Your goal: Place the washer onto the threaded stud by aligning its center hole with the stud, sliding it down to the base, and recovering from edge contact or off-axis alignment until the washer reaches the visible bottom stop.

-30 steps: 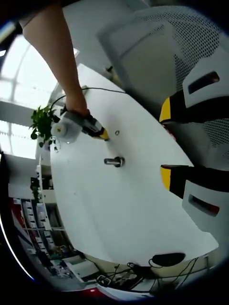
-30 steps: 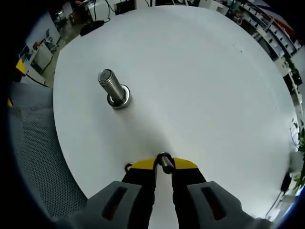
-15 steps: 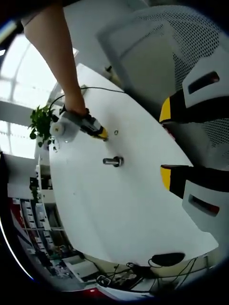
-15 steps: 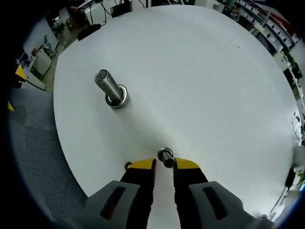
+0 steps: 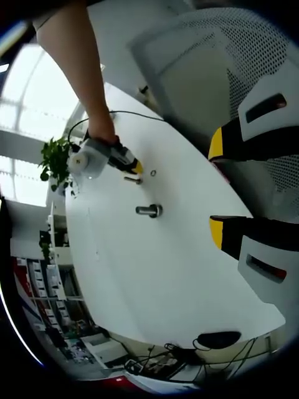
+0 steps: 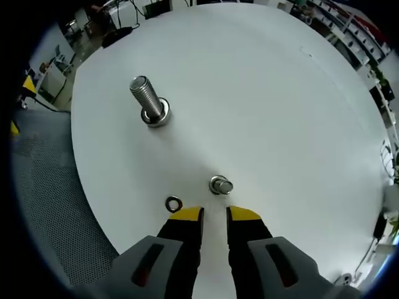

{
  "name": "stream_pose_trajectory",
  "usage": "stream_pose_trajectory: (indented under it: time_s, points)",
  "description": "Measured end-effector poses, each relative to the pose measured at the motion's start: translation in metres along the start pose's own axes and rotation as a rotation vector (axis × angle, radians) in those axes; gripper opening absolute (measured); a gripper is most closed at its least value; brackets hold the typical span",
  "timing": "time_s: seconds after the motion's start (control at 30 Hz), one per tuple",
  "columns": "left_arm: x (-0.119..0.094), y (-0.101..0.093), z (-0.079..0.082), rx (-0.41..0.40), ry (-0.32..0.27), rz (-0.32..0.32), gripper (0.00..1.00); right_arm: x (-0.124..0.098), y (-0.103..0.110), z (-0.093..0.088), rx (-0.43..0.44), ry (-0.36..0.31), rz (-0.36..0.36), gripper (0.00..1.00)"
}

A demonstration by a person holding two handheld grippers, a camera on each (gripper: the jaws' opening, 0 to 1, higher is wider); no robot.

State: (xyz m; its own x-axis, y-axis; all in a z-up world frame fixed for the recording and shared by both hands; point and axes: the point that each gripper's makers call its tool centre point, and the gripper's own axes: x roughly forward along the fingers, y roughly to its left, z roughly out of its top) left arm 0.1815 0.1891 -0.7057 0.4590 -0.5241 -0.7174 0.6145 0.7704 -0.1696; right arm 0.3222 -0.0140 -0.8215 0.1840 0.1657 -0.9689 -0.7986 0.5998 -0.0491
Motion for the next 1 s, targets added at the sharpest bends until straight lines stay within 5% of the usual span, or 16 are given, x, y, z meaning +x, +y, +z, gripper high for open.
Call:
stream_pose_trajectory:
  time_s: [1.0]
  points:
    - [-0.001, -0.003, 0.006, 0.013, -0.03, -0.016, 0.32, 0.008, 0.024, -0.013, -0.027, 0.026, 0.028, 0.21]
